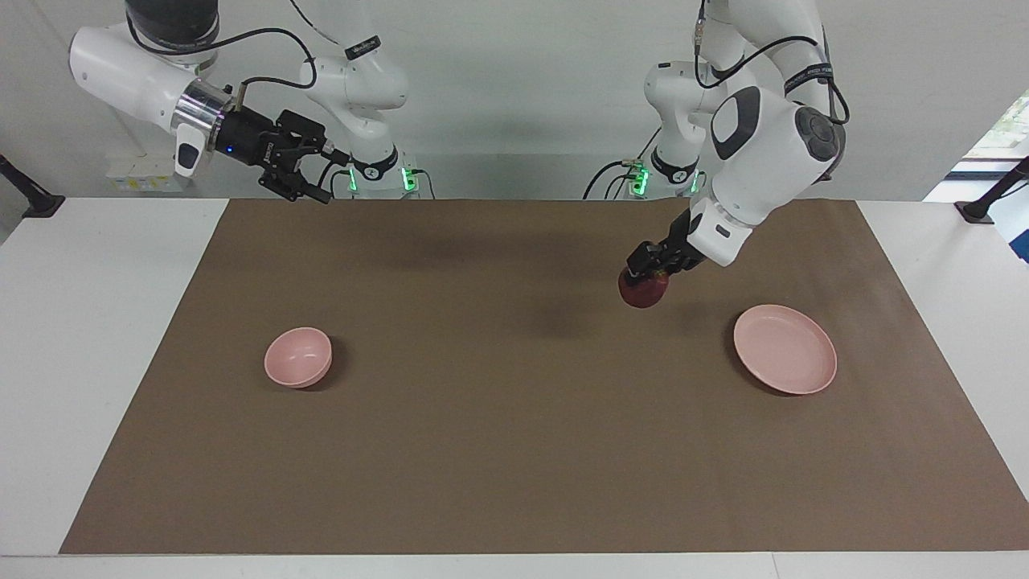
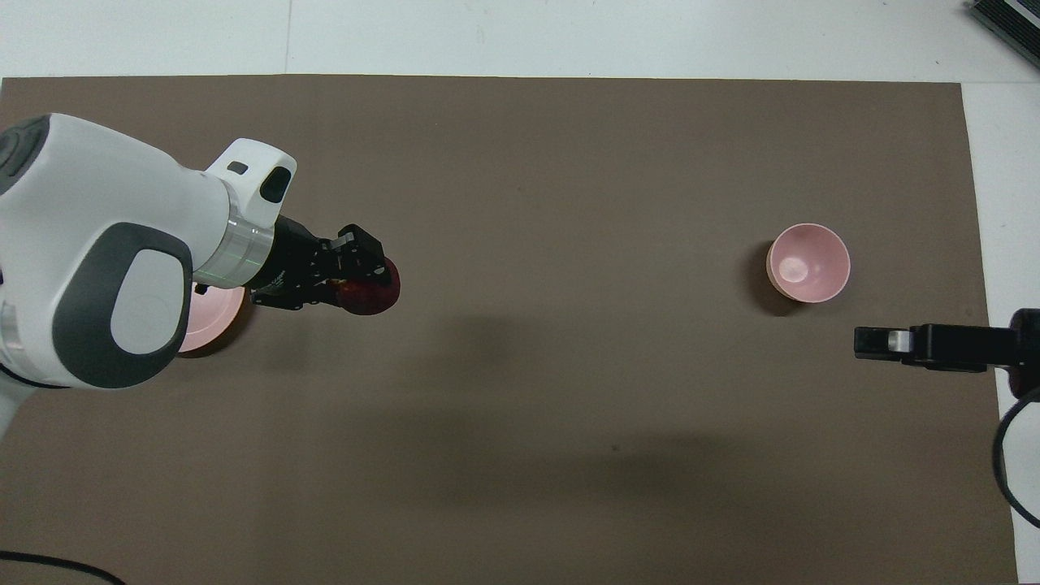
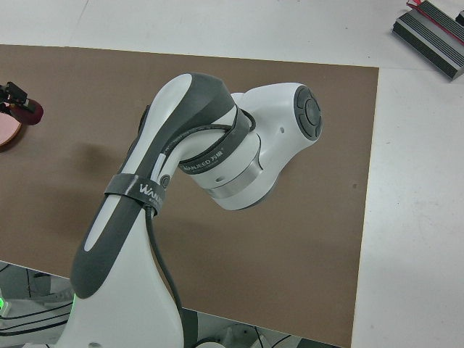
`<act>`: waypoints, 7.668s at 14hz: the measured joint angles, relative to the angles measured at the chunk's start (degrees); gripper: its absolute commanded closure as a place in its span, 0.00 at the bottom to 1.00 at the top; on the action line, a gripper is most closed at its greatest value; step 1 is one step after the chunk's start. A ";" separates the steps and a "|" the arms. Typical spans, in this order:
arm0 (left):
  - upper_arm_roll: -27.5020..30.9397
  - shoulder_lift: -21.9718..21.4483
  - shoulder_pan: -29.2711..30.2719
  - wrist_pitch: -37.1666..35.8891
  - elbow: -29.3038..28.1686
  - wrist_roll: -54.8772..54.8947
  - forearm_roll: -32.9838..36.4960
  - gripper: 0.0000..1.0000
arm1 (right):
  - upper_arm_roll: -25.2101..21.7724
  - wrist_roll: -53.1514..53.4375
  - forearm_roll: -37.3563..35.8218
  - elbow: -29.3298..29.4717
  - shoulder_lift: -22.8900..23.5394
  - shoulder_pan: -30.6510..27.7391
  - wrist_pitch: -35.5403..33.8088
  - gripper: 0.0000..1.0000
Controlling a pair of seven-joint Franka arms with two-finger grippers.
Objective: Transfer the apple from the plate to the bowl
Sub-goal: 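Carry the apple toward the right gripper while the right gripper approaches, then close the right gripper on the apple held by the left gripper, then open the left gripper and pull the right gripper back with apple, then lower the apple into the small bowl while the left gripper withdraws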
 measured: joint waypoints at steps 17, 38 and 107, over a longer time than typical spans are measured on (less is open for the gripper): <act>-6.75 0.69 -0.15 -1.04 1.33 -42.78 -42.88 1.00 | 1.18 2.87 7.08 -1.33 -0.93 2.22 -0.14 0.00; -23.76 6.45 -0.42 7.85 1.23 -41.80 -74.53 1.00 | 4.72 9.77 16.62 -1.80 -1.02 7.00 9.01 0.00; -24.57 6.69 17.09 -11.54 5.05 -22.39 -1.87 0.00 | 6.10 10.12 -63.77 10.52 24.08 6.36 27.23 1.00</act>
